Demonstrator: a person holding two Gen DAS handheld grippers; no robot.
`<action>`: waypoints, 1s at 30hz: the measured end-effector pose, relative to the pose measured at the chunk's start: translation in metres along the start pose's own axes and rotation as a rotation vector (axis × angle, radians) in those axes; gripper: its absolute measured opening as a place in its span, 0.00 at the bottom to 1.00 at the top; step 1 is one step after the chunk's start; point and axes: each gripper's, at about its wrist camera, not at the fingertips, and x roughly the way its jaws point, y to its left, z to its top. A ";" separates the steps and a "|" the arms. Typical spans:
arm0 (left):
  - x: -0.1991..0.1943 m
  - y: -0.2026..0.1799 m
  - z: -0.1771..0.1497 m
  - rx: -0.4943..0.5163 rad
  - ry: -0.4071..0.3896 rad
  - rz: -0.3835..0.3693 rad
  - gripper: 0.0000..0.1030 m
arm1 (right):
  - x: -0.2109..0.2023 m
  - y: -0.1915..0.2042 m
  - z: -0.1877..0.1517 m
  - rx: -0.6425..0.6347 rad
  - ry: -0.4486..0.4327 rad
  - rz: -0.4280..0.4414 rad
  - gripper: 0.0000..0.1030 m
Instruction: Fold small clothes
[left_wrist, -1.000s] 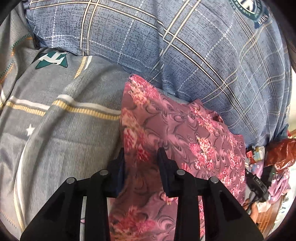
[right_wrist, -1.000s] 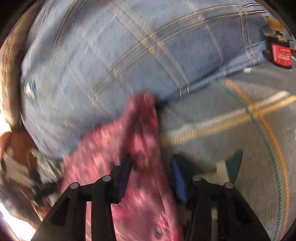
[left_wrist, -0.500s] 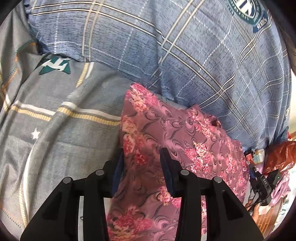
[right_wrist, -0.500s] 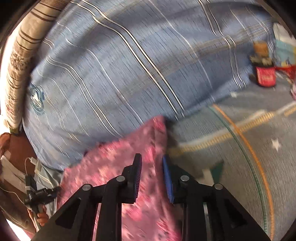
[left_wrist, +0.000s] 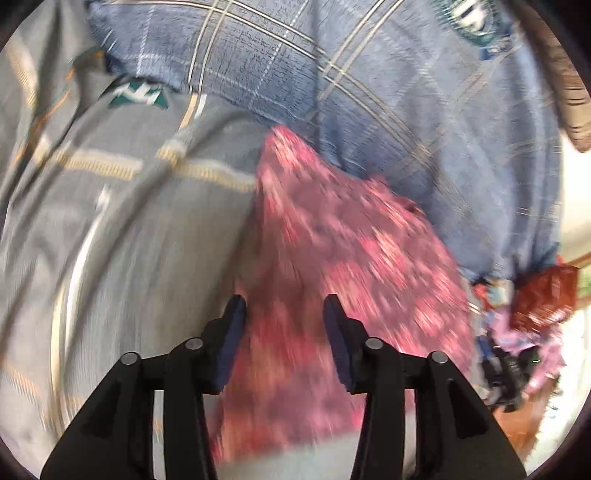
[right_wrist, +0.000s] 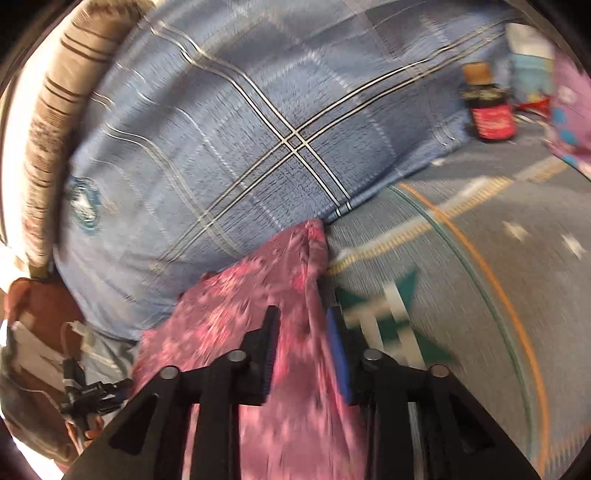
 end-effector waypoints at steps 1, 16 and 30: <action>-0.004 0.000 -0.009 -0.008 -0.003 -0.027 0.51 | -0.010 -0.006 -0.009 0.010 0.002 0.019 0.39; 0.021 0.013 -0.089 -0.213 0.057 -0.227 0.65 | -0.008 -0.020 -0.083 0.270 0.017 0.142 0.44; -0.002 0.017 -0.076 -0.192 -0.060 -0.138 0.06 | -0.036 0.007 -0.070 0.189 -0.086 0.219 0.05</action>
